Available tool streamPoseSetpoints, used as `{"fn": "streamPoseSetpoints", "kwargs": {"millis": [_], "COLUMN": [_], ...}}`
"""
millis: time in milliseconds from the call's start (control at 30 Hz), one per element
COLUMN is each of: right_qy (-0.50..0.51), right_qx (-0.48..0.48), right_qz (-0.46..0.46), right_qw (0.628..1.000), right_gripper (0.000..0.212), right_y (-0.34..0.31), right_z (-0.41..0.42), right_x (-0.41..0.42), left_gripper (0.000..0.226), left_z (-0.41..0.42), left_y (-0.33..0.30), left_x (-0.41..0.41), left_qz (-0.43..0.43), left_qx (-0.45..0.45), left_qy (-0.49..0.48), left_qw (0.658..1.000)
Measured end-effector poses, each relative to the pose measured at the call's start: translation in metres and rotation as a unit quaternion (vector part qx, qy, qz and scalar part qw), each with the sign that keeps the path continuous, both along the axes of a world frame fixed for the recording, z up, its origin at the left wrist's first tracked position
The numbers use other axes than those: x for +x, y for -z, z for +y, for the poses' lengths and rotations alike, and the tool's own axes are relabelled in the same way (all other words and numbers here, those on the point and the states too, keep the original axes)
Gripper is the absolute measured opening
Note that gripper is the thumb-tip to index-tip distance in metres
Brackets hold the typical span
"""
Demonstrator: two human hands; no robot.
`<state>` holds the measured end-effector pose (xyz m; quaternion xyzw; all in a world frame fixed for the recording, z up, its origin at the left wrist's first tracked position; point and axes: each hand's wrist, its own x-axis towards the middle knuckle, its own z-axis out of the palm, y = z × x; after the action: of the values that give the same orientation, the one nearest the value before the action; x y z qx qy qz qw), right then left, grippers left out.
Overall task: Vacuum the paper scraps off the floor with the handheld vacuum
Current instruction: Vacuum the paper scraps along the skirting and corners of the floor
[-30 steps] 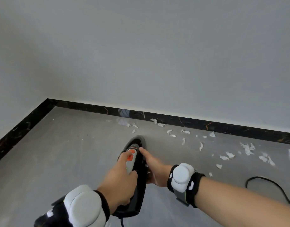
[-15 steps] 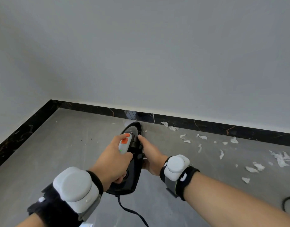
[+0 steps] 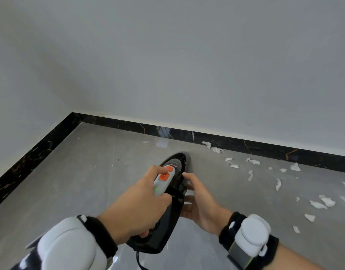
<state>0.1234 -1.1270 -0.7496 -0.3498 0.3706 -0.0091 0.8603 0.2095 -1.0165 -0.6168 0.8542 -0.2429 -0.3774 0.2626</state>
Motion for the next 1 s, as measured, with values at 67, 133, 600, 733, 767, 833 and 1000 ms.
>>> {"fn": "streamPoseSetpoints", "kwargs": {"millis": [67, 133, 600, 733, 767, 833, 1000], "right_qy": [0.012, 0.024, 0.082, 0.100, 0.103, 0.110, 0.103], "right_qx": [-0.003, -0.006, 0.023, 0.026, 0.025, 0.026, 0.043], "right_qz": [0.008, 0.017, 0.038, 0.036, 0.037, 0.038, 0.040], "right_qw": [1.000, 1.000, 0.996, 0.994, 0.994, 0.993, 0.993], "right_gripper": [0.050, 0.053, 0.045, 0.046, 0.045, 0.045, 0.048], "right_y": [0.001, 0.002, 0.017, 0.018, 0.017, 0.014, 0.015], "right_z": [-0.006, -0.013, -0.014, -0.019, -0.021, -0.024, -0.016], "right_x": [0.003, 0.006, -0.037, -0.040, -0.038, -0.039, -0.057], "left_gripper": [0.048, 0.054, 0.064, 0.065, 0.066, 0.066, 0.065], "left_z": [-0.008, -0.016, -0.009, -0.019, -0.022, -0.026, -0.018], "left_y": [0.001, 0.004, 0.016, 0.013, 0.012, 0.011, 0.009], "left_x": [0.003, 0.007, -0.018, -0.023, -0.022, -0.024, -0.030], "left_qz": [-0.004, -0.008, -0.012, -0.039, -0.041, -0.044, -0.053], "left_qx": [0.000, -0.003, 0.033, 0.043, 0.042, 0.041, 0.053], "left_qy": [0.016, 0.029, 0.120, 0.145, 0.146, 0.152, 0.188], "left_qw": [1.000, 1.000, 0.992, 0.988, 0.988, 0.987, 0.979]}}
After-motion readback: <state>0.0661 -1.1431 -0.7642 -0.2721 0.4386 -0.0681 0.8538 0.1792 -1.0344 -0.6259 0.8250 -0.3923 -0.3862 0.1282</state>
